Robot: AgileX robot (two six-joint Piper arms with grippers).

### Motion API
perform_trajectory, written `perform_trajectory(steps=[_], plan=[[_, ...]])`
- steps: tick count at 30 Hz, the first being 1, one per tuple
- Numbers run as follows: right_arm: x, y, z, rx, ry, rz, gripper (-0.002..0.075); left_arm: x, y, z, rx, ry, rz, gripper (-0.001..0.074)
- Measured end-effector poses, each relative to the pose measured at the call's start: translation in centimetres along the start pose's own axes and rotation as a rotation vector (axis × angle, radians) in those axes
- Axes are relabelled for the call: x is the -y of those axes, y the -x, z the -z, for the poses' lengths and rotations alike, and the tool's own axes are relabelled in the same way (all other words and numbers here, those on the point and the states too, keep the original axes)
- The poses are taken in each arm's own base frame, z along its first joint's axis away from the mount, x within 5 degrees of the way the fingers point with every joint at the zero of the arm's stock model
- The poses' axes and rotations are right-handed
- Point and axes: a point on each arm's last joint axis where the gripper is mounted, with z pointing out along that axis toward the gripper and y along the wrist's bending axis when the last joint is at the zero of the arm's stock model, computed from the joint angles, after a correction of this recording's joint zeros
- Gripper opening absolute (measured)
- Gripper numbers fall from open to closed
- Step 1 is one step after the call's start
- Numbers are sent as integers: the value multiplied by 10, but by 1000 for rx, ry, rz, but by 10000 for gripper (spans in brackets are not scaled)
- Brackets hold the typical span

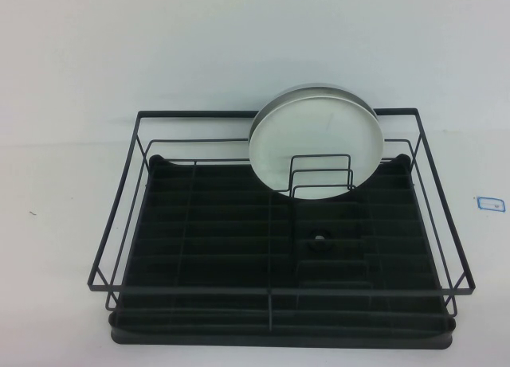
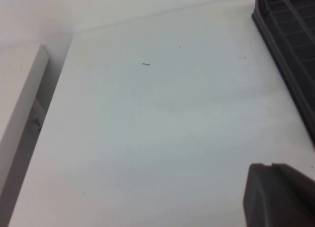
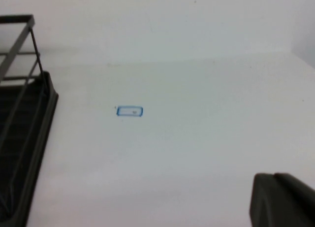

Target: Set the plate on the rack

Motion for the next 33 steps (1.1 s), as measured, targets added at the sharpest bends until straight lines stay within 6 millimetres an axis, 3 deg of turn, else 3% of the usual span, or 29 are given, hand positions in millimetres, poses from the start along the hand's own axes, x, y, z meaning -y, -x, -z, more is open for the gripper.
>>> perform_trajectory(steps=[8,16,33], plan=[[0,-17,-2,-91,-3,57,18,0,0,0,4,1,0,0],[-1,-17,-2,-89,30,149,18,0,0,0,4,1,-2,0],[-1,-16,-2,-78,31,141,18,3,2,0,21,-36,93,0]])
